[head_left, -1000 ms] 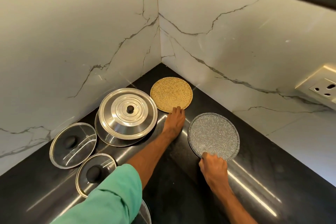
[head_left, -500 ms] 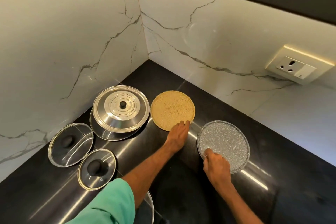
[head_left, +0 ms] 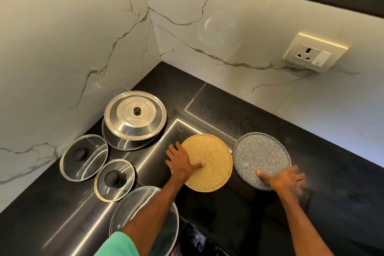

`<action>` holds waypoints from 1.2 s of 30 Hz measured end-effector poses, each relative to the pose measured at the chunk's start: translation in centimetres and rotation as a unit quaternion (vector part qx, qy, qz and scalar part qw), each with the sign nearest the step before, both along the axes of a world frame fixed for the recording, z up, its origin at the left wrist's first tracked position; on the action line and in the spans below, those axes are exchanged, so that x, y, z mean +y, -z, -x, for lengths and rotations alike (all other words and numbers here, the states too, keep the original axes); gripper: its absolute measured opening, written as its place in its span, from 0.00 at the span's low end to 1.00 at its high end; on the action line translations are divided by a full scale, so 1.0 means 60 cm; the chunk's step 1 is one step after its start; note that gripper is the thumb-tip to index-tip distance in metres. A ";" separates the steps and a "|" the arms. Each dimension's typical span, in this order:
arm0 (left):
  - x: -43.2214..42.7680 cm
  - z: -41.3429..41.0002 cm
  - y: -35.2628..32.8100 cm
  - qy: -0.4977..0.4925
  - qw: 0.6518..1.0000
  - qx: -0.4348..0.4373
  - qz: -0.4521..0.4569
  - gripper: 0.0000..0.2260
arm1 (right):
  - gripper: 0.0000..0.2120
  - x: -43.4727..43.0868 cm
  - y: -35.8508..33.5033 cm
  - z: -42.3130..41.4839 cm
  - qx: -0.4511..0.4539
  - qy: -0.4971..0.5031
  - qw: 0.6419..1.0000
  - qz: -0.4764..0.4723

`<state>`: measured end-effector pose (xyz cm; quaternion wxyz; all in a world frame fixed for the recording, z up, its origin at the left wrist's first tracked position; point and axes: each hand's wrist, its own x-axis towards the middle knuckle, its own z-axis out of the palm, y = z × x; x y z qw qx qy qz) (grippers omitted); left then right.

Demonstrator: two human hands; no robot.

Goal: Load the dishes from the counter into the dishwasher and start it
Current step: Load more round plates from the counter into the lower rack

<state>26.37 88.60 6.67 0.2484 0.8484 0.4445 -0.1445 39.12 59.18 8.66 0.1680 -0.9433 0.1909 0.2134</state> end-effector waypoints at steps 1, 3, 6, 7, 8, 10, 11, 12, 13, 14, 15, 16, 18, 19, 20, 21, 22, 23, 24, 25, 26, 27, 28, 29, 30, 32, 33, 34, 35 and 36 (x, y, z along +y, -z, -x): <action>-0.006 -0.003 -0.007 0.011 1.000 0.009 0.010 0.66 | 0.61 0.000 -0.005 0.001 0.012 -0.011 1.000 0.005; -0.017 -0.006 -0.017 0.015 0.999 0.017 0.025 0.67 | 0.59 0.007 -0.012 0.000 0.026 -0.031 0.999 0.019; -0.011 -0.001 -0.019 -0.037 0.998 0.017 0.057 0.67 | 0.61 0.007 -0.014 0.004 0.043 -0.008 0.999 0.002; -0.002 0.004 -0.017 -0.055 0.995 0.008 0.078 0.66 | 0.62 0.002 -0.014 0.006 0.044 0.009 0.999 -0.011; 0.012 0.008 -0.009 -0.075 0.991 -0.008 0.109 0.63 | 0.64 -0.004 -0.010 0.009 0.040 0.026 0.999 -0.024; 0.035 0.021 -0.001 -0.122 0.971 -0.073 0.193 0.53 | 0.69 -0.024 0.005 0.021 0.034 0.050 0.996 -0.071; 0.041 0.029 -0.002 -0.142 0.959 -0.106 0.223 0.48 | 0.69 -0.036 0.024 0.027 0.028 0.076 0.991 -0.105; 0.043 0.037 -0.011 -0.160 0.946 -0.139 0.245 0.44 | 0.69 -0.046 0.043 0.031 0.031 0.105 0.984 -0.142; 0.040 0.042 -0.023 -0.173 0.933 -0.169 0.267 0.38 | 0.65 -0.054 0.056 0.038 0.029 0.141 0.972 -0.184; 0.036 0.049 -0.038 -0.182 0.920 -0.196 0.288 0.30 | 0.56 -0.054 0.059 0.047 0.018 0.183 0.954 -0.239; 0.031 0.055 -0.050 -0.187 0.908 -0.216 0.308 0.25 | 0.41 -0.049 0.048 0.060 0.017 0.213 0.932 -0.294; 0.029 0.062 -0.057 -0.192 0.896 -0.231 0.326 0.22 | 0.25 -0.038 0.032 0.074 0.023 0.242 0.902 -0.357; 0.025 0.077 -0.073 -0.205 0.879 -0.255 0.346 0.23 | 0.08 -0.012 0.018 0.093 0.065 0.265 0.846 -0.459; 0.024 0.084 -0.080 -0.215 0.874 -0.260 0.351 0.23 | 0.07 0.000 0.012 0.104 0.086 0.266 0.824 -0.493; 0.022 0.090 -0.086 -0.224 0.866 -0.265 0.360 0.22 | 0.06 0.011 0.006 0.112 0.092 0.269 0.806 -0.520; 0.018 0.097 -0.092 -0.230 0.859 -0.264 0.372 0.22 | 0.07 0.019 0.001 0.120 0.092 0.264 0.801 -0.530; 0.014 0.103 -0.097 -0.235 0.852 -0.266 0.384 0.21 | 0.07 0.025 -0.003 0.129 0.090 0.265 0.793 -0.541; 0.010 0.110 -0.103 -0.243 0.846 -0.268 0.392 0.20 | 0.08 0.027 -0.002 0.136 0.089 0.266 0.789 -0.546; 0.006 0.116 -0.102 -0.254 0.839 -0.270 0.399 0.20 | 0.09 0.025 -0.004 0.145 0.090 0.268 0.779 -0.560; 0.001 0.123 -0.103 -0.265 0.831 -0.271 0.406 0.19 | 0.10 0.020 -0.007 0.153 0.087 0.263 0.775 -0.567; -0.008 0.131 -0.103 -0.277 0.821 -0.274 0.417 0.19 | 0.10 0.010 -0.010 0.162 0.085 0.260 0.769 -0.577; -0.017 0.140 -0.104 -0.288 0.808 -0.277 0.433 0.18 | 0.11 -0.004 -0.013 0.172 0.082 0.255 0.769 -0.580; -0.028 0.148 -0.109 -0.297 0.793 -0.281 0.452 0.17 | 0.11 -0.017 -0.017 0.181 0.079 0.249 0.766 -0.588; -0.043 0.156 -0.114 -0.297 0.779 -0.283 0.474 0.15 | 0.10 -0.035 -0.022 0.192 0.072 0.244 0.767 -0.589; -0.060 0.164 -0.121 -0.293 0.765 -0.285 0.498 0.14 | 0.10 -0.053 -0.026 0.204 0.064 0.247 0.764 -0.593; -0.094 0.177 -0.130 -0.277 0.738 -0.281 0.547 0.10 | 0.10 -0.093 -0.039 0.236 0.042 0.258 0.761 -0.594; -0.107 0.180 -0.130 -0.266 0.730 -0.276 0.566 0.10 | 0.10 -0.112 -0.044 0.251 0.031 0.259 0.763 -0.592; -0.126 0.182 -0.131 -0.250 0.726 -0.264 0.583 0.11 | 0.10 -0.133 -0.053 0.273 0.014 0.266 0.761 -0.591; -0.144 0.187 -0.129 -0.231 0.725 -0.251 0.599 0.13 | 0.10 -0.154 -0.060 0.294 -0.003 0.272 0.760 -0.590; -0.164 0.192 -0.127 -0.208 0.721 -0.237 0.617 0.13 | 0.10 -0.174 -0.073 0.321 -0.023 0.280 0.756 -0.591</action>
